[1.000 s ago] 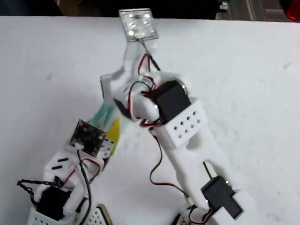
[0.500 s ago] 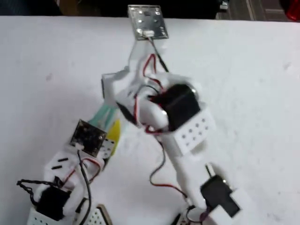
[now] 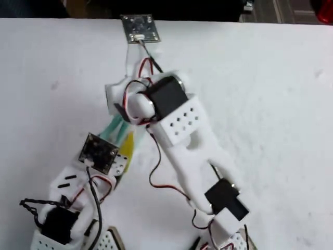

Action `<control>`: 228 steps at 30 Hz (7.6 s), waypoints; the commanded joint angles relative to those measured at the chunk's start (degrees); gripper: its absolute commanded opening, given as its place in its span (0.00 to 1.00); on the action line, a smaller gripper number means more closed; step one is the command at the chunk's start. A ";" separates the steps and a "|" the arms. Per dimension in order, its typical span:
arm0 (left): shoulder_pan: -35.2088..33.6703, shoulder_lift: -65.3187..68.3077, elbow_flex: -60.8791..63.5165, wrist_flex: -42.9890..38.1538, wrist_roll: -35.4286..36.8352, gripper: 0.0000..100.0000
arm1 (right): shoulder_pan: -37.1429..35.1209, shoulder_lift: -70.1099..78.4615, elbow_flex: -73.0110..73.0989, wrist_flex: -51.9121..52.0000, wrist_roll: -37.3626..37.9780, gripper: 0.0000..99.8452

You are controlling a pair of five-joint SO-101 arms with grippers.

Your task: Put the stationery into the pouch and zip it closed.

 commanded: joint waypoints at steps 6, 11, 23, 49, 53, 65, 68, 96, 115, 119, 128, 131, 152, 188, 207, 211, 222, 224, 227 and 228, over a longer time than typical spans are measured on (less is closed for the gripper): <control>0.31 0.22 -3.78 2.81 -0.44 0.23 | 1.45 -0.13 -4.66 1.19 9.58 0.03; 0.40 0.22 -8.00 7.65 -0.35 0.29 | 2.95 0.40 -10.90 0.57 10.20 0.02; -1.19 0.22 -24.97 13.27 -0.44 0.29 | 13.76 -0.22 -12.57 -2.59 41.93 0.02; -6.73 0.66 -13.36 -1.76 -4.04 0.28 | 3.82 -33.27 19.60 1.63 82.37 0.02; -0.92 0.66 -13.36 0.35 -7.82 0.28 | 3.82 -40.84 24.00 1.63 86.24 0.02; 7.87 0.66 -13.19 2.64 -10.90 0.28 | 0.31 -47.16 32.44 1.71 97.58 0.02; 7.87 0.57 -11.16 1.76 -10.90 0.28 | -1.10 -47.78 33.23 1.63 101.80 0.02; 11.38 0.31 -4.04 -2.46 -2.02 0.02 | -1.98 -40.48 33.41 -1.71 94.42 0.19; 11.38 0.31 -1.58 -2.73 -1.93 0.02 | 9.80 -52.97 40.62 -6.64 61.19 0.20; 11.38 0.31 -1.58 -2.73 -1.93 0.02 | 9.45 -58.59 53.71 -10.15 56.26 0.16; 11.38 0.31 -1.58 -2.73 -1.93 0.02 | 9.54 -72.04 74.90 -28.00 47.38 0.16; 11.38 0.31 -1.58 -2.64 -1.93 0.02 | 9.71 -69.76 77.01 -31.69 46.15 0.16; 9.98 0.22 -6.95 1.58 0.44 0.21 | 9.89 -67.03 73.32 -43.03 40.53 0.02; 9.89 0.31 -12.40 1.76 9.49 0.26 | 5.76 -60.44 52.04 -24.66 45.63 0.02; 10.42 0.31 -10.99 -0.18 3.08 0.02 | 6.11 -60.00 52.22 -31.34 45.54 0.02; 11.38 0.31 -9.93 -0.26 2.81 0.02 | 6.64 -59.21 53.19 -35.65 48.53 0.02; 13.67 0.31 -9.76 0.18 2.73 0.02 | 13.58 -51.30 54.51 -38.46 49.49 0.02; 13.67 0.31 -9.67 0.18 2.73 0.02 | 15.25 -51.74 54.68 -38.29 49.49 0.02; 13.67 0.31 -9.67 0.79 2.73 0.02 | 19.74 -51.30 54.68 -38.29 49.58 0.02; 13.67 0.31 -9.93 1.23 2.73 0.02 | 20.97 -51.21 54.68 -38.46 49.67 0.02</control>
